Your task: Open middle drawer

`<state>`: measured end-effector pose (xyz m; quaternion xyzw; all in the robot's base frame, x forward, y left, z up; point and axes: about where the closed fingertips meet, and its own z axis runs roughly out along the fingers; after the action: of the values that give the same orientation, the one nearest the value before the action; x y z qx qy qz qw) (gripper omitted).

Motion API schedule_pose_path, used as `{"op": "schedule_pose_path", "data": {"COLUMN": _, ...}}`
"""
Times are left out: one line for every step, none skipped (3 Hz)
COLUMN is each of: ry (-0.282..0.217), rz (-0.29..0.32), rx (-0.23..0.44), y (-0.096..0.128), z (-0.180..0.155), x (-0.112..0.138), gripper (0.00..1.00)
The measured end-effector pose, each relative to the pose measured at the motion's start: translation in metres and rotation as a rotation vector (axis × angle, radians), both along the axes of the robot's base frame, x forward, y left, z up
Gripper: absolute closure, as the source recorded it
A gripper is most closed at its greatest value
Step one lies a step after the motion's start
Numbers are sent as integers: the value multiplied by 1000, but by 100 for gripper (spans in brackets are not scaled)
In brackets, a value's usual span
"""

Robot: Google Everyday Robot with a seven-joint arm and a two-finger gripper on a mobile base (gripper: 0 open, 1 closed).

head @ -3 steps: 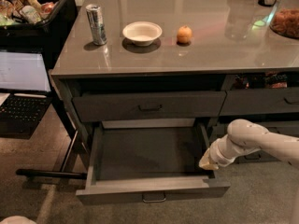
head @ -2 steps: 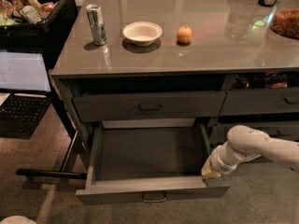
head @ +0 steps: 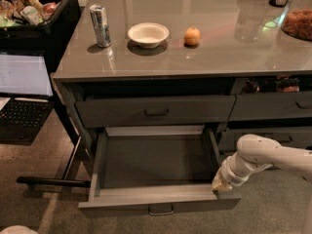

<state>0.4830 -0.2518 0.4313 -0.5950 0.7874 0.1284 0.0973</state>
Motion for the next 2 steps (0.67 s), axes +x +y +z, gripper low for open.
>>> {"op": "schedule_pose_path", "data": {"ry": 7, "rz": 11, "rx": 2, "y": -3, "z": -1, "x": -4, "gripper": 36}}
{"op": "schedule_pose_path", "data": {"ry": -8, "rz": 30, "rx": 19, "y": 0, "z": 6, "x": 0, "gripper": 13}}
